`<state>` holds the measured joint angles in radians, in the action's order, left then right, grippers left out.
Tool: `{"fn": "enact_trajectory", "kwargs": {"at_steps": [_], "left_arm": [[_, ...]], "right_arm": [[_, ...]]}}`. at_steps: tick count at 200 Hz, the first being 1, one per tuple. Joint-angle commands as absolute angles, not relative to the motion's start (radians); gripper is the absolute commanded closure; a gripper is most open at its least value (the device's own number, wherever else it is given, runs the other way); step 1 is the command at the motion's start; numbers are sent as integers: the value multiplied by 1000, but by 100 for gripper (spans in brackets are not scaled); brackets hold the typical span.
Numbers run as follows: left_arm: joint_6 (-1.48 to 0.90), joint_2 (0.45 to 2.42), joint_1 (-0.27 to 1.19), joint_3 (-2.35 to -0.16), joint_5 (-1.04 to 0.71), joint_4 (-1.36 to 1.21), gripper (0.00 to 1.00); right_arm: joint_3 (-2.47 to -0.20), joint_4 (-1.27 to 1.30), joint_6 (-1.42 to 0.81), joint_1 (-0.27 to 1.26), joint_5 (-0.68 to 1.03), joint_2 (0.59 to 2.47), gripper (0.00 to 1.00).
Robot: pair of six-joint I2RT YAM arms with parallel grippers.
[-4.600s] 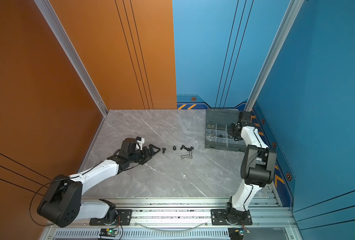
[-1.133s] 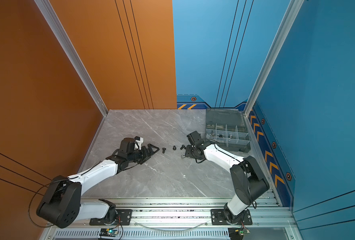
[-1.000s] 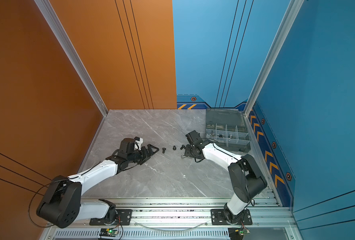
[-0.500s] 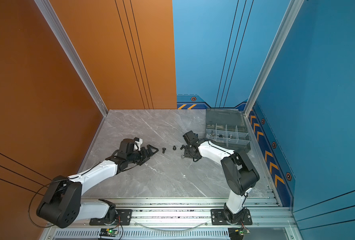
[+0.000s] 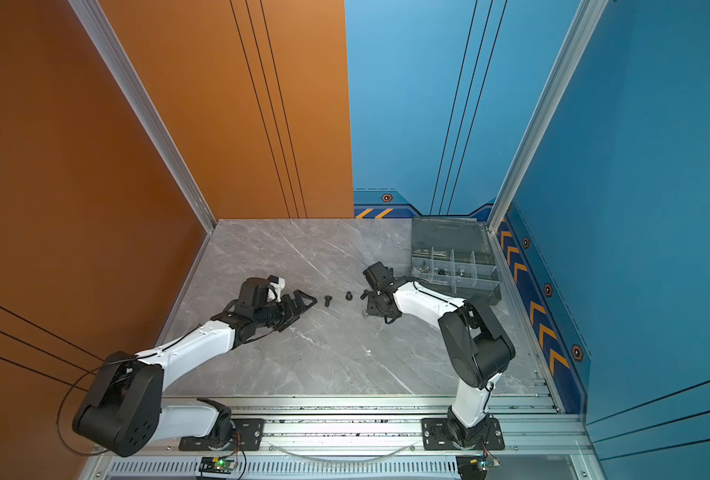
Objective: Sort the screws and nuts into containers
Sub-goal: 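Lower the right gripper around a standing hex bolt and close it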
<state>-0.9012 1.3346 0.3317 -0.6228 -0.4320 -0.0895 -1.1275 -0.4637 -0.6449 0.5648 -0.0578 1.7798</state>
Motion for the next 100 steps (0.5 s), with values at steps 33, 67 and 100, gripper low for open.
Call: {"fn": "enact_trajectory", "kwargs": {"at_steps": [33, 67, 100], "left_arm": [[-871, 1320, 318, -611, -440, -66, 2], [-871, 1323, 316, -612, -440, -66, 2], [-871, 1327, 316, -613, -442, -69, 2]], "right_arm": [[-1166, -514, -606, 567, -106, 1841, 61], [-1167, -522, -601, 565, -106, 1850, 64], [-1153, -515, -601, 564, -102, 1834, 64]]}}
